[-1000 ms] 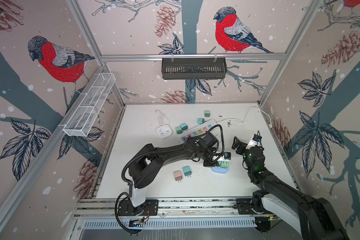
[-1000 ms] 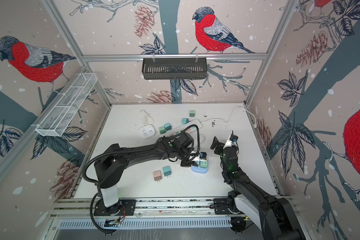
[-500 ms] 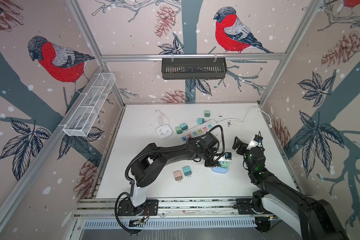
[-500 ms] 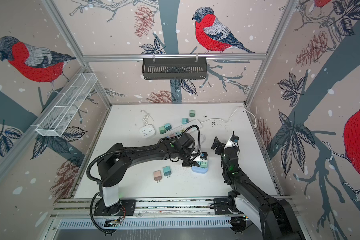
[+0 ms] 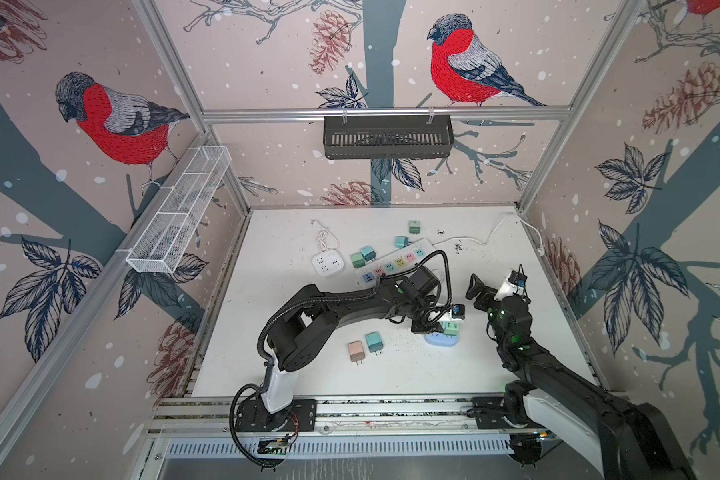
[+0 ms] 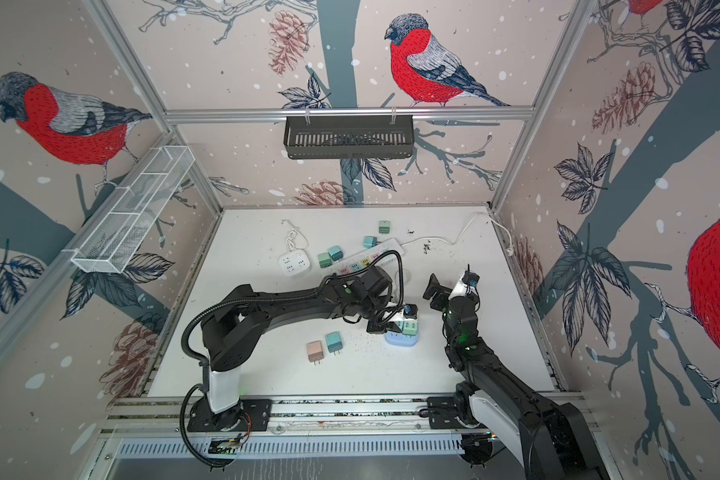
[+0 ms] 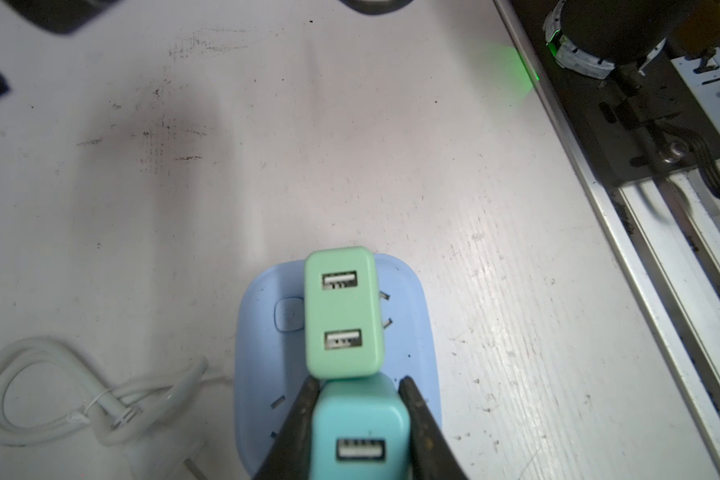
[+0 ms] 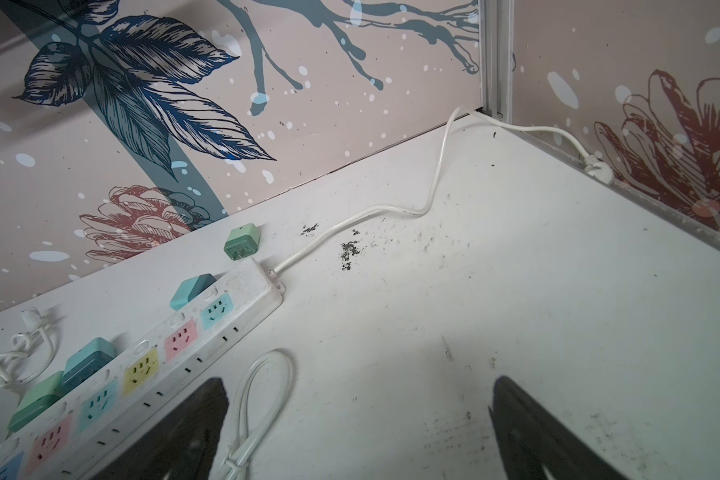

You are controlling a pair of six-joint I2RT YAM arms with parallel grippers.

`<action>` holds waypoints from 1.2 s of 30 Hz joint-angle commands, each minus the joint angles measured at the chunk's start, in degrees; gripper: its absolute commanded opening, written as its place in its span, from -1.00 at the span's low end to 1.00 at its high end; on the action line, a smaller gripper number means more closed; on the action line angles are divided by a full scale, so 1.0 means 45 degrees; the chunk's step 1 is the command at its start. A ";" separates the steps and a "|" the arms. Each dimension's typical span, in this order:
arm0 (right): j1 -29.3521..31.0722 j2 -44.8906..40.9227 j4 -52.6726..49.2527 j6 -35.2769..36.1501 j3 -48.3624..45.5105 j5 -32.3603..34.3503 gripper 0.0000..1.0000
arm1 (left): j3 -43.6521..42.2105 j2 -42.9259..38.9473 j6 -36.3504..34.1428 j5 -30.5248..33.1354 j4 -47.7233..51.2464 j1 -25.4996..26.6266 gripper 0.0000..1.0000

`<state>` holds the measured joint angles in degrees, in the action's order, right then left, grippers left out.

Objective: Insert the plug
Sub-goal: 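Lower the teal plug into the blue socket beside the mint adapter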

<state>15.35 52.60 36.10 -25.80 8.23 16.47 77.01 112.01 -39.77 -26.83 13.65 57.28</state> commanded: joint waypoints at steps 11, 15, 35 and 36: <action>0.0004 -0.0087 0.0287 -0.0190 -0.0056 0.0071 0.99 | -0.0609 -0.0219 -0.0456 -0.0687 -0.0847 -0.0252 -1.00; 0.0004 -0.0164 0.0290 -0.0203 -0.0105 0.0085 0.99 | -0.0549 -0.0042 -0.0581 -0.0688 -0.0712 -0.0306 -1.00; -0.0019 -0.0321 0.0291 -0.0250 -0.0178 0.0168 1.00 | 0.1369 0.1976 -0.0844 -0.0001 0.1559 -0.0502 -1.00; -0.0022 -0.0312 0.0295 -0.0265 -0.0178 0.0159 0.99 | 0.1448 0.2040 -0.0793 0.0050 0.1557 -0.0501 -1.00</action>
<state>15.27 51.29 36.10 -26.79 7.42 16.53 83.22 119.55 -42.37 -31.29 13.89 55.00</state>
